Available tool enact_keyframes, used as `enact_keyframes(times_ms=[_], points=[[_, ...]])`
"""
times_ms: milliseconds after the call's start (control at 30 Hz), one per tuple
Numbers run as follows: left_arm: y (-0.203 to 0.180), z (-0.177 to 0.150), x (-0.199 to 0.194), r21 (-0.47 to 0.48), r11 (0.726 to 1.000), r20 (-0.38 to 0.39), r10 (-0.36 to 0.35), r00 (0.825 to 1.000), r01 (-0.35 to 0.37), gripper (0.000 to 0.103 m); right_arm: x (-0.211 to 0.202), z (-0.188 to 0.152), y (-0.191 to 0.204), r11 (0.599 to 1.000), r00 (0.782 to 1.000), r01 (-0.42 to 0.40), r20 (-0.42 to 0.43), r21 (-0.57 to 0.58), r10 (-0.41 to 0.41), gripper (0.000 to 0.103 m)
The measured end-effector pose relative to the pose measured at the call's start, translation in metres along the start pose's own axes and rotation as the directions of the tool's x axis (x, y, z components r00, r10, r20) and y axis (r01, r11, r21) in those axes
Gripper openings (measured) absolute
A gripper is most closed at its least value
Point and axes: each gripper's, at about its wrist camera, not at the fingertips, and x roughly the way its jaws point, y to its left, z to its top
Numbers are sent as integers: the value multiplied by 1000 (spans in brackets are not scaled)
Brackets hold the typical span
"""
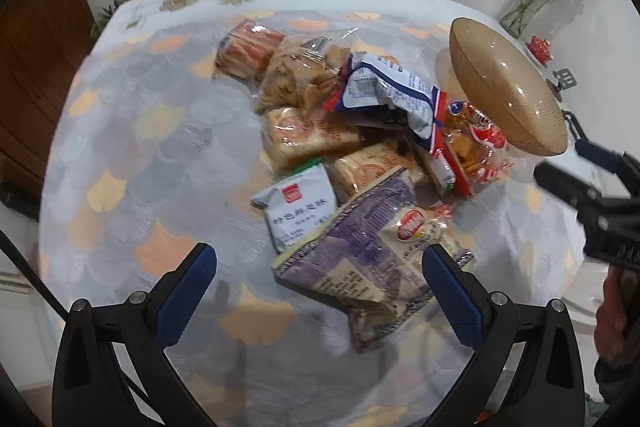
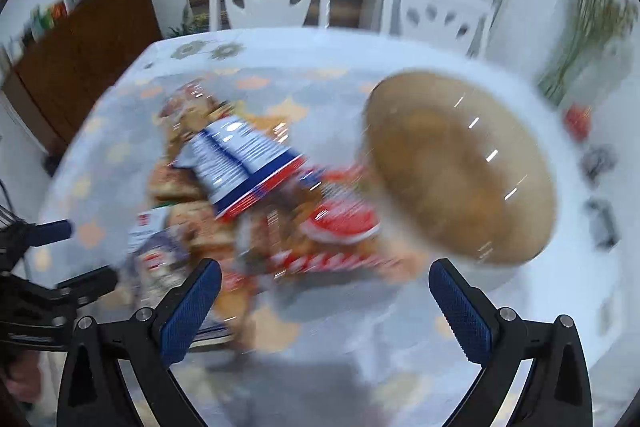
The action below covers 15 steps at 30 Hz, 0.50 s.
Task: Organize snacks
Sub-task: 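Move both open grippers toward the pile of snack packages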
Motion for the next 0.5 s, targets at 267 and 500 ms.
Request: enact_keyframes(times_ms=[267, 500], points=[[4, 2, -10, -165, 985, 25, -52, 998, 56, 102, 8, 6, -42, 977, 987, -150, -36, 151, 157, 103], [-4, -8, -5, -281, 957, 1, -68, 998, 66, 102, 12, 0, -32, 972, 975, -208, -64, 108, 215, 103]])
